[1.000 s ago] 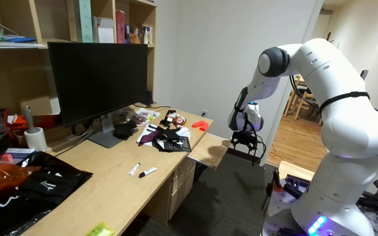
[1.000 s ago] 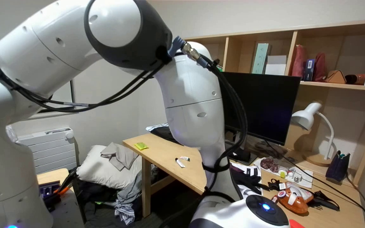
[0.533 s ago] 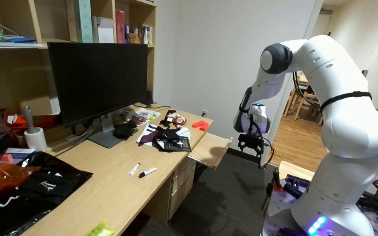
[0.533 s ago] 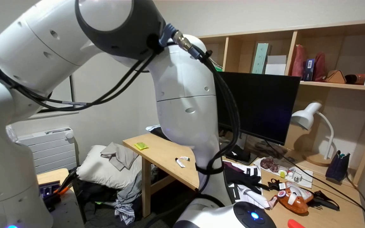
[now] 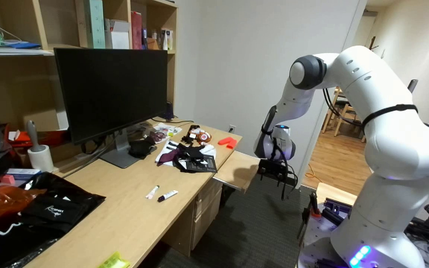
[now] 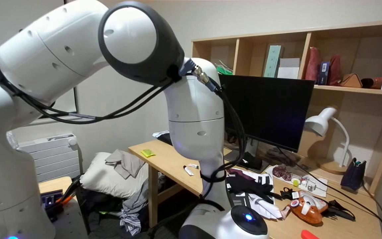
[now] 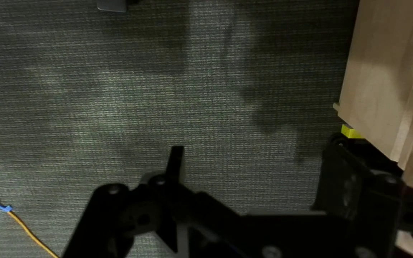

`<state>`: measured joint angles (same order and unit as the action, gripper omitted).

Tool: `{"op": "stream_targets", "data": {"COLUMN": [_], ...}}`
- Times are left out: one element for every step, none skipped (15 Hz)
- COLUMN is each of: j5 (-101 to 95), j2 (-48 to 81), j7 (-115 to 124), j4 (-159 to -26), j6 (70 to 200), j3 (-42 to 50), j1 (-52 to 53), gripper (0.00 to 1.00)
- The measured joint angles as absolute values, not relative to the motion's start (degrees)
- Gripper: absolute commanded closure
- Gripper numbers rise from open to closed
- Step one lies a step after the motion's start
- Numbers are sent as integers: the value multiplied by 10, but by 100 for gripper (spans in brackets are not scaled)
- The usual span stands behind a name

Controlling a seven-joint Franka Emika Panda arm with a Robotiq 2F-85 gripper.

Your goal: Close the first top drawer

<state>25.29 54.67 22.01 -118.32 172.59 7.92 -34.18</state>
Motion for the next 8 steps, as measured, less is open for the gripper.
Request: {"op": "stream_targets", "data": {"j5": [253,253,253,253,253,253,253,254], "j2": [554,561,569,576,582,588,592,596], "j7": [220,220,220,220,220,220,221,222], "j4": [-1177,-1170,-1161,-1152,-1142,-1132,-1122,-1112], "j6": [1738,1748,1755,1758,1758,1758,1757,1756], "j3": [73,68,65,63,62,62,62,62], "j1": [-342,-342,-342,-342,-343,-343,-344,-345], "gripper": [0,0,0,0,0,0,0,0]}}
